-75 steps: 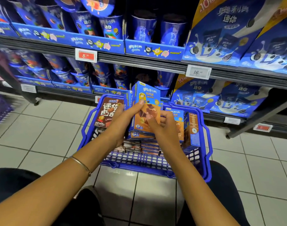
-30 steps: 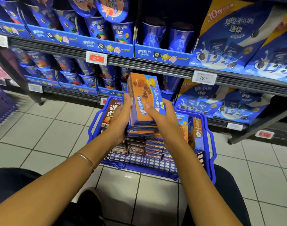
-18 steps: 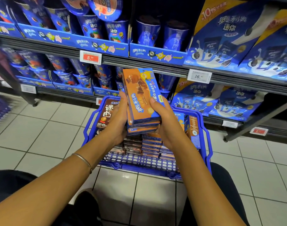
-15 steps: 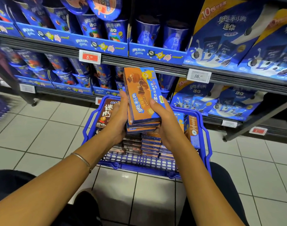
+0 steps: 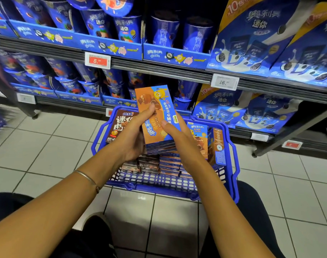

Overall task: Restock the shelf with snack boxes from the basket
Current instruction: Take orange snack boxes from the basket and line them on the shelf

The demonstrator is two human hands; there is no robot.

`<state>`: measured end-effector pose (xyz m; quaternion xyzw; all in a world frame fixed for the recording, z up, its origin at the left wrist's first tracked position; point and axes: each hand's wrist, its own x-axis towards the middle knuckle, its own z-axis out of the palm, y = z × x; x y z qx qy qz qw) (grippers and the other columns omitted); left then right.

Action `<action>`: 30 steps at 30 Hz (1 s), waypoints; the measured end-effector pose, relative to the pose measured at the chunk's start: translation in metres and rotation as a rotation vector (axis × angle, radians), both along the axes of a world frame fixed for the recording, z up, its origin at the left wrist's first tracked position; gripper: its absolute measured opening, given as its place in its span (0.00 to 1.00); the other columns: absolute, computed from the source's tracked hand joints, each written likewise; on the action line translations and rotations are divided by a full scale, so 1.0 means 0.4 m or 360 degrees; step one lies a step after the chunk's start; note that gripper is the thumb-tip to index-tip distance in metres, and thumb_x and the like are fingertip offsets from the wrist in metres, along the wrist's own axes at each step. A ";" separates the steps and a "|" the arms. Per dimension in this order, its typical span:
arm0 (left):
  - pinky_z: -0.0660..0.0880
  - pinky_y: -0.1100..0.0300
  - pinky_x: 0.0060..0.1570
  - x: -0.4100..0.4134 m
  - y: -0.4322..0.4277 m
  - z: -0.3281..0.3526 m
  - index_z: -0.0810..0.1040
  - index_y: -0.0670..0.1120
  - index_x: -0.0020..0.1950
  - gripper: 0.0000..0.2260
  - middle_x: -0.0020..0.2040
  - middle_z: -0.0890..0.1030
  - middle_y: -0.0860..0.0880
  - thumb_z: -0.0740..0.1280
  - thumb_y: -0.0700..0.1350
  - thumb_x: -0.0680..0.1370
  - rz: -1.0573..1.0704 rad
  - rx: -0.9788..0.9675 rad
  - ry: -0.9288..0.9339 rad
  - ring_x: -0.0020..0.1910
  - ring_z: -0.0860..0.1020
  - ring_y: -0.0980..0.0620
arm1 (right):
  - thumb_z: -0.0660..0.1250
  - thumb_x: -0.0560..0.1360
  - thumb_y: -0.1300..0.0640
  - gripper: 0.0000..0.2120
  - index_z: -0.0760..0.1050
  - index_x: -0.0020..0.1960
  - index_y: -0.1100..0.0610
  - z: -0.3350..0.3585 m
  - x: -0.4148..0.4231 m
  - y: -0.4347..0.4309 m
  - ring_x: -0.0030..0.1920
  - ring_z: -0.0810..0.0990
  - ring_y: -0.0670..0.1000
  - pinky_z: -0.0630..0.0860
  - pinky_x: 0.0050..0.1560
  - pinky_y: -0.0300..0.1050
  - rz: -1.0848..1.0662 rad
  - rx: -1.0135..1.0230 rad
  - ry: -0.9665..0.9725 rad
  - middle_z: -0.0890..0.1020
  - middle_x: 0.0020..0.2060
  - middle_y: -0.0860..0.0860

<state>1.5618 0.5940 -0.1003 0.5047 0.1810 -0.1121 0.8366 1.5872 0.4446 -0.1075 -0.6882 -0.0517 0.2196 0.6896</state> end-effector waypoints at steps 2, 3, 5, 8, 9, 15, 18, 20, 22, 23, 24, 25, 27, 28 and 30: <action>0.85 0.53 0.42 0.004 -0.001 -0.004 0.91 0.52 0.52 0.13 0.57 0.89 0.45 0.71 0.58 0.76 0.0051 -0.0017 -0.0013 0.50 0.89 0.46 | 0.68 0.72 0.33 0.36 0.64 0.77 0.40 -0.006 0.004 -0.012 0.71 0.74 0.49 0.69 0.72 0.59 0.0059 0.0015 0.0035 0.76 0.71 0.43; 0.85 0.53 0.42 0.007 -0.002 -0.004 0.90 0.51 0.52 0.13 0.56 0.89 0.45 0.72 0.57 0.75 0.0084 -0.0047 -0.0028 0.48 0.89 0.46 | 0.66 0.71 0.30 0.36 0.65 0.76 0.40 -0.012 0.011 -0.024 0.72 0.73 0.50 0.70 0.71 0.59 0.0054 0.0036 0.0065 0.74 0.72 0.44; 0.86 0.49 0.46 0.013 -0.003 -0.002 0.87 0.49 0.56 0.16 0.55 0.89 0.44 0.72 0.56 0.74 0.0148 -0.0094 -0.0045 0.48 0.89 0.45 | 0.63 0.72 0.30 0.32 0.71 0.72 0.43 -0.029 0.035 -0.062 0.66 0.78 0.47 0.76 0.61 0.51 -0.0158 0.0037 0.0104 0.78 0.67 0.45; 0.85 0.47 0.53 0.020 -0.002 -0.001 0.85 0.50 0.59 0.19 0.55 0.89 0.45 0.73 0.56 0.72 0.0173 -0.0092 -0.0054 0.48 0.89 0.46 | 0.68 0.78 0.43 0.21 0.74 0.67 0.53 -0.080 0.076 -0.151 0.50 0.83 0.43 0.76 0.40 0.36 -0.0641 -0.0455 -0.0123 0.82 0.54 0.49; 0.85 0.47 0.52 0.022 -0.002 0.001 0.85 0.50 0.59 0.19 0.55 0.89 0.45 0.73 0.56 0.72 0.0162 -0.0100 -0.0065 0.48 0.89 0.46 | 0.70 0.78 0.47 0.21 0.74 0.67 0.55 -0.107 0.090 -0.191 0.51 0.82 0.46 0.75 0.40 0.37 -0.0752 -0.0736 -0.0221 0.82 0.53 0.51; 0.84 0.47 0.56 0.027 -0.014 -0.002 0.85 0.50 0.59 0.18 0.55 0.89 0.46 0.72 0.56 0.72 0.0109 -0.0056 -0.0084 0.48 0.88 0.46 | 0.66 0.78 0.44 0.26 0.71 0.69 0.59 -0.226 0.113 -0.318 0.70 0.65 0.63 0.68 0.66 0.59 -0.0498 -0.2059 -0.0317 0.65 0.73 0.59; 0.83 0.46 0.58 0.026 -0.017 -0.003 0.85 0.50 0.59 0.18 0.57 0.88 0.45 0.72 0.56 0.73 0.0071 -0.0030 -0.0061 0.50 0.88 0.45 | 0.66 0.78 0.46 0.28 0.67 0.74 0.55 -0.254 0.097 -0.299 0.74 0.60 0.65 0.65 0.70 0.63 -0.0381 -0.2136 -0.0392 0.58 0.77 0.61; 0.81 0.45 0.61 0.025 -0.019 -0.003 0.85 0.50 0.59 0.18 0.58 0.88 0.45 0.72 0.56 0.73 0.0063 -0.0014 -0.0043 0.51 0.88 0.44 | 0.66 0.79 0.47 0.29 0.64 0.77 0.53 -0.265 0.088 -0.284 0.75 0.59 0.65 0.64 0.71 0.64 -0.0396 -0.2149 -0.0432 0.59 0.78 0.60; 0.83 0.47 0.58 0.025 -0.021 -0.006 0.86 0.51 0.58 0.18 0.57 0.88 0.45 0.73 0.57 0.72 0.0052 0.0000 -0.0035 0.50 0.88 0.45 | 0.65 0.79 0.48 0.29 0.62 0.78 0.52 -0.272 0.083 -0.275 0.74 0.61 0.64 0.65 0.70 0.63 -0.0408 -0.2194 -0.0498 0.65 0.76 0.58; 0.85 0.49 0.54 0.025 -0.022 -0.007 0.86 0.51 0.57 0.17 0.56 0.89 0.46 0.73 0.57 0.72 0.0044 0.0000 -0.0035 0.49 0.88 0.46 | 0.65 0.80 0.48 0.29 0.62 0.78 0.52 -0.273 0.083 -0.272 0.72 0.64 0.64 0.66 0.69 0.63 -0.0403 -0.2208 -0.0509 0.68 0.73 0.58; 0.86 0.51 0.50 0.024 -0.023 -0.006 0.86 0.52 0.56 0.17 0.55 0.89 0.46 0.73 0.57 0.72 0.0037 -0.0003 -0.0031 0.49 0.88 0.47 | 0.64 0.80 0.49 0.28 0.62 0.78 0.51 -0.272 0.085 -0.269 0.71 0.66 0.63 0.66 0.68 0.62 -0.0405 -0.2202 -0.0507 0.71 0.71 0.58; 0.86 0.52 0.47 0.023 -0.024 -0.006 0.86 0.52 0.56 0.16 0.55 0.89 0.47 0.73 0.57 0.71 0.0035 -0.0007 -0.0026 0.49 0.89 0.47 | 0.64 0.80 0.50 0.27 0.63 0.77 0.52 -0.271 0.087 -0.269 0.69 0.68 0.63 0.67 0.67 0.62 -0.0433 -0.2169 -0.0504 0.73 0.69 0.59; 0.86 0.53 0.46 0.024 -0.025 -0.007 0.86 0.52 0.55 0.16 0.55 0.89 0.47 0.73 0.57 0.71 0.0041 -0.0012 -0.0017 0.48 0.89 0.47 | 0.64 0.80 0.54 0.24 0.65 0.75 0.54 -0.261 0.093 -0.273 0.66 0.71 0.64 0.69 0.64 0.62 -0.0582 -0.2037 -0.0502 0.75 0.66 0.60; 0.87 0.52 0.47 0.024 -0.025 -0.007 0.86 0.52 0.55 0.16 0.55 0.89 0.47 0.73 0.57 0.71 0.0044 -0.0012 -0.0011 0.48 0.89 0.47 | 0.63 0.80 0.55 0.23 0.67 0.75 0.55 -0.249 0.096 -0.276 0.65 0.71 0.65 0.69 0.63 0.61 -0.0677 -0.1969 -0.0505 0.75 0.66 0.61; 0.86 0.51 0.49 0.026 -0.024 -0.010 0.86 0.52 0.56 0.16 0.56 0.89 0.46 0.74 0.57 0.72 0.0038 -0.0008 0.0005 0.49 0.89 0.47 | 0.63 0.80 0.57 0.23 0.68 0.74 0.56 -0.212 0.100 -0.278 0.65 0.70 0.65 0.69 0.62 0.60 -0.0849 -0.1853 -0.0550 0.74 0.67 0.62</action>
